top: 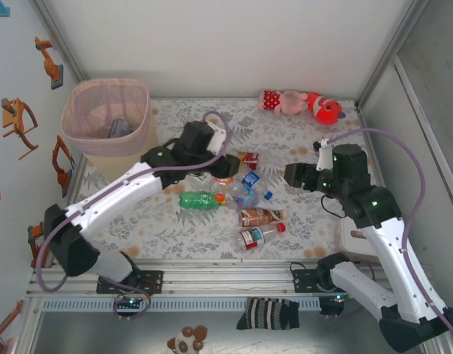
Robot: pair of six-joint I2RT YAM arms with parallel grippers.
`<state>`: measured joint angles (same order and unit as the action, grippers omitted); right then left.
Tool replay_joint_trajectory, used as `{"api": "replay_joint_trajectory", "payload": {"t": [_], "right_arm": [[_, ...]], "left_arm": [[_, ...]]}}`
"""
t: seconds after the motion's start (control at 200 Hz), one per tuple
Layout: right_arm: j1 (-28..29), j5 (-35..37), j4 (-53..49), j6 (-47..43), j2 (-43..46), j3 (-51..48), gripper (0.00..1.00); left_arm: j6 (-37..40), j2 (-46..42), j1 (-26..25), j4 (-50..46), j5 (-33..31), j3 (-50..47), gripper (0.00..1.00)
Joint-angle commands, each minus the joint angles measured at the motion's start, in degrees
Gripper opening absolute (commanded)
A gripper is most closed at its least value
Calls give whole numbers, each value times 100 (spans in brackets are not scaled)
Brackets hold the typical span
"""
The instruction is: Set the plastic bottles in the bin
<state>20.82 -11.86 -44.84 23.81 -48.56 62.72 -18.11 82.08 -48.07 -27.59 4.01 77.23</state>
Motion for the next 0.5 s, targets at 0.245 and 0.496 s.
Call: {"api": "replay_joint_trajectory", "payload": {"t": [0.245,0.496], "right_arm": [[13,39,-55,-144,-144,187,72],[18,-24,46,-49,-211,202,72]], "left_arm": [[-1081,-1522,1567,1492,874,-573,53],[-1402,-1993,2848,2017,955,-176,53]]}}
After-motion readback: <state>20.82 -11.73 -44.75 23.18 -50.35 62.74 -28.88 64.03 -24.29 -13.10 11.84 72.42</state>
